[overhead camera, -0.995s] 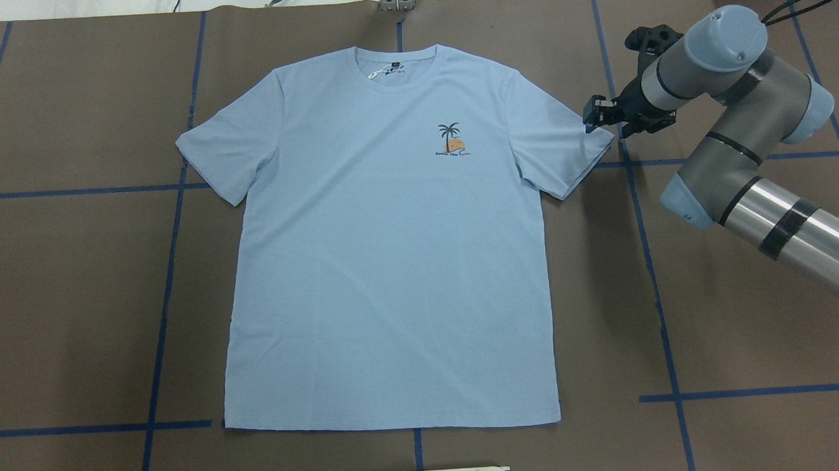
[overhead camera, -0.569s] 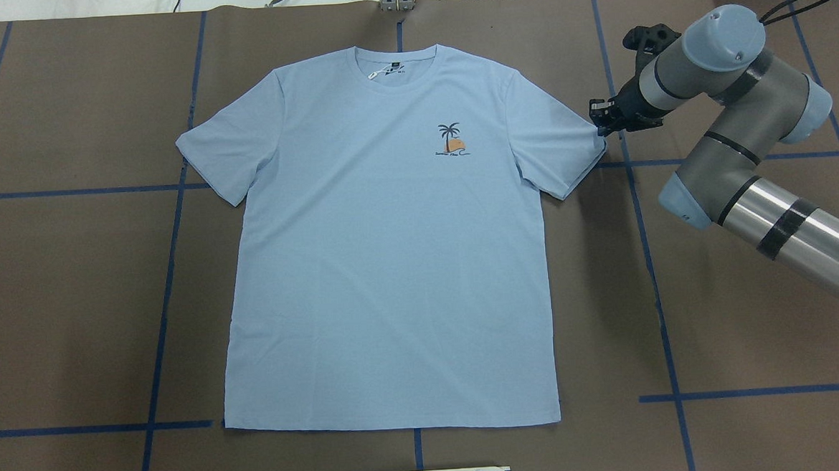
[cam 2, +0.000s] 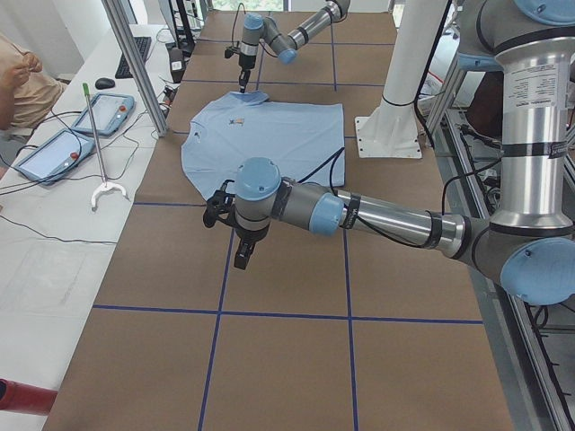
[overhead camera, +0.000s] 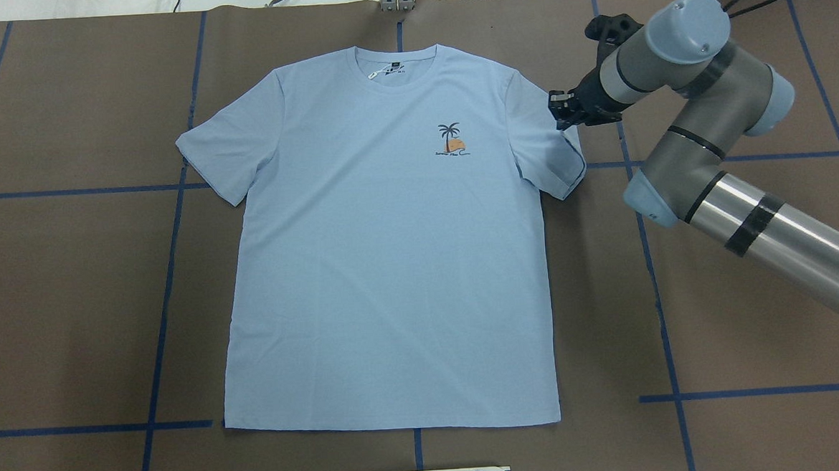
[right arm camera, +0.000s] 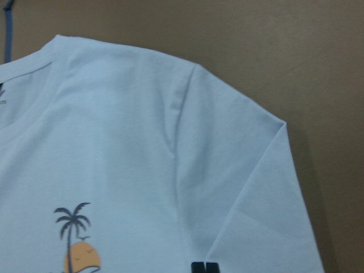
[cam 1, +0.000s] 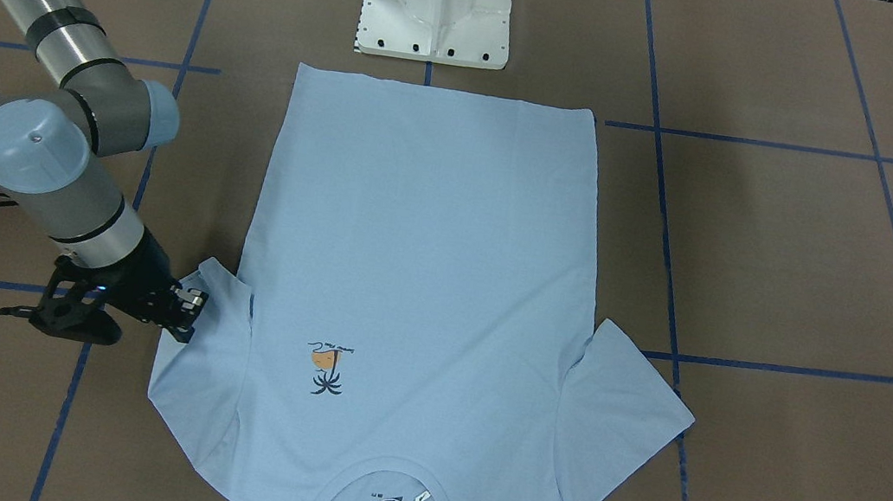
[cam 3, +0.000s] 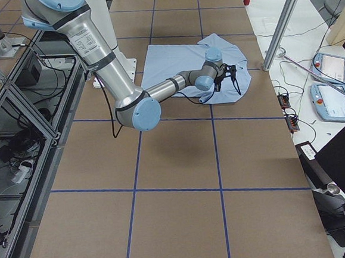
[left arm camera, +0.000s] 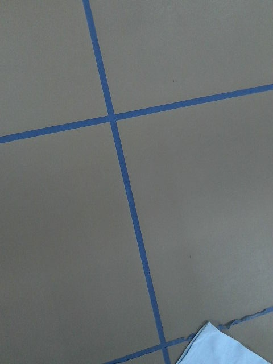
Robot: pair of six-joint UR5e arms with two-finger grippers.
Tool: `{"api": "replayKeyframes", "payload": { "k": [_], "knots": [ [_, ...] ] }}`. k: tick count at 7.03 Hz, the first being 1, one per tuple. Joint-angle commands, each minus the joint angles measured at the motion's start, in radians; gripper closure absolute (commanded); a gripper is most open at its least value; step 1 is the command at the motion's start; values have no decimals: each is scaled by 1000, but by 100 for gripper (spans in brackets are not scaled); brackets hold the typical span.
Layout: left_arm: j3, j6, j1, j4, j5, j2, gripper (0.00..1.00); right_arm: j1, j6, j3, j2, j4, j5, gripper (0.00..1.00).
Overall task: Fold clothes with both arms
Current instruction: 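Fold the sleeve inward toward the collar with the right gripper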
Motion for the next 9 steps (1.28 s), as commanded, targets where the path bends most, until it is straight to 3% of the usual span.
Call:
{"api": "replayKeyframes", "payload": {
  "k": [1,3,5,6,8,9],
  "knots": [
    [0,-3,0,5,-24,0,0,-64,55,-101,131,-4,-76,100],
    [2,-1,0,4,-26,3,0,-72,69,-179,197,-22,-118,100],
    [5,-1,2,-1,-29,-5,0,-70,88,-187,213,-22,-147,100],
    [9,0,5,-4,-44,-25,0,-72,136,-231,255,-25,-157,2],
    [67,-36,43,-90,-47,-112,0,-75,203,-179,260,-29,-165,0],
    [89,-216,92,-146,-47,-167,0,-81,204,-99,230,-33,-164,0]
  ]
}}
